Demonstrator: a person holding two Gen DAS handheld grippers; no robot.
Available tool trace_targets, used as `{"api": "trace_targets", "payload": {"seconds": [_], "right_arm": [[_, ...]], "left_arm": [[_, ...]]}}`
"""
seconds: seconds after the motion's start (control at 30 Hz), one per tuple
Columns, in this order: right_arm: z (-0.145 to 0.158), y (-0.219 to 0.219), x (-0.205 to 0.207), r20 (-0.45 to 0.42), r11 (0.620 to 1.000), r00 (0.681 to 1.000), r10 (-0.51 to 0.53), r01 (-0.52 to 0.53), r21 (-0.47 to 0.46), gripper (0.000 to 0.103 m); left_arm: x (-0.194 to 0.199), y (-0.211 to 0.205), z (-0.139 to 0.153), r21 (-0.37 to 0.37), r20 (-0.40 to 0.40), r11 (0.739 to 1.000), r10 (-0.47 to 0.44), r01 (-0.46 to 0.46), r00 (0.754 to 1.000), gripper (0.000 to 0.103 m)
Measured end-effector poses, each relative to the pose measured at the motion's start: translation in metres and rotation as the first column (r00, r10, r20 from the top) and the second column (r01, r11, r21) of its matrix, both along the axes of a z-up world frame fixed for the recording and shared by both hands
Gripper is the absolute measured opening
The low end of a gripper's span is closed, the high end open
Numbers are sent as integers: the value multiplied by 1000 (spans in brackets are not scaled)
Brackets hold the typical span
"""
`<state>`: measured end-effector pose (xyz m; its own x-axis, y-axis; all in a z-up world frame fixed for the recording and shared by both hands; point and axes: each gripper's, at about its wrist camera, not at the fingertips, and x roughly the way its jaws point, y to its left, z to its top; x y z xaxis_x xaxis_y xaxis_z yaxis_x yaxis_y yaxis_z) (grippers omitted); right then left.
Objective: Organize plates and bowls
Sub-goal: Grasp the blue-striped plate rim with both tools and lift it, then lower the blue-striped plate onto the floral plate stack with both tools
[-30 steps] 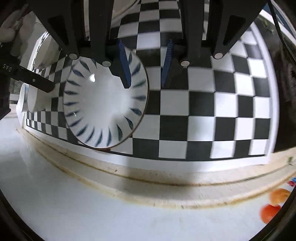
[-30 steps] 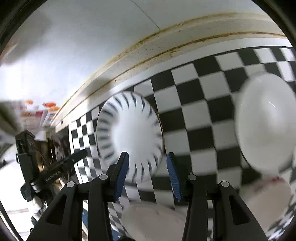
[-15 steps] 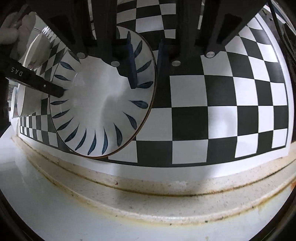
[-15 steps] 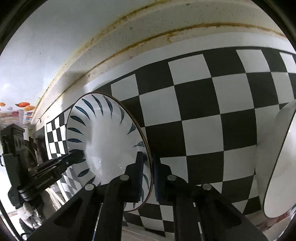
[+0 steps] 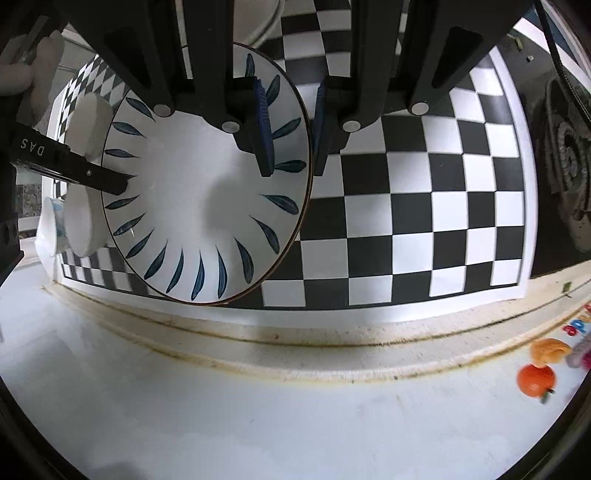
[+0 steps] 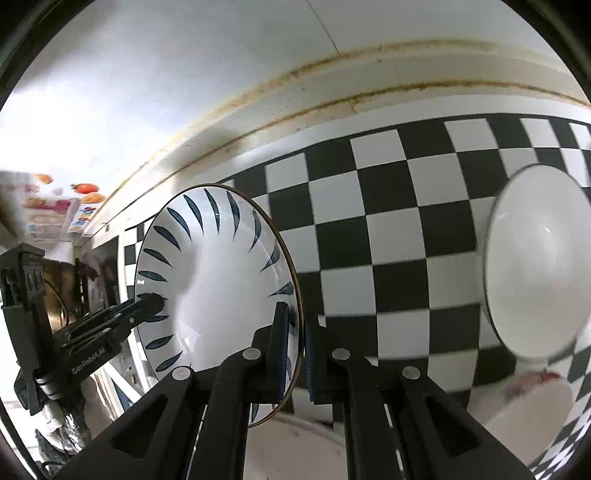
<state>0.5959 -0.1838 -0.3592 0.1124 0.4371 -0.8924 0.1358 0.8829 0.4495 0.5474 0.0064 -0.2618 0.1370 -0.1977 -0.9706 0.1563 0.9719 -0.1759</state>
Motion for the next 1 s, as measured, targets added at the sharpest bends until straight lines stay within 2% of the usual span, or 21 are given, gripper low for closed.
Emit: {"api": "trace_targets", "payload": {"seconds": [0.1, 0.3, 0.5, 0.63, 0.8, 1.0], "right_arm": [[20, 1, -16, 29, 1000, 999, 13, -13, 4, 9], [51, -6, -55, 75, 1000, 997, 13, -14, 16, 9], [67, -14, -104, 98, 1000, 995, 12, -13, 15, 9], [61, -19, -141, 82, 1000, 997, 3, -6, 30, 9], [37, -27, -184, 35, 999, 999, -7, 6, 35, 9], [6, -33, -213, -28, 1000, 1000, -7, 7, 19, 9]], "left_arm": [[-14, 7, 22, -8, 29, 1000, -4, 5, 1000, 17], [-52, 2, 47, -3, 60, 999, -42, 42, 997, 17], [-94, -7, 53, 0, 61, 998, -70, 70, 996, 17], [-120, -9, 42, -3, 29, 997, -82, 82, 996, 17], [-145, -18, 19, 4, -26, 995, -99, 99, 995, 17], [-164, -29, -12, 24, -79, 992, -122, 124, 989, 17]]}}
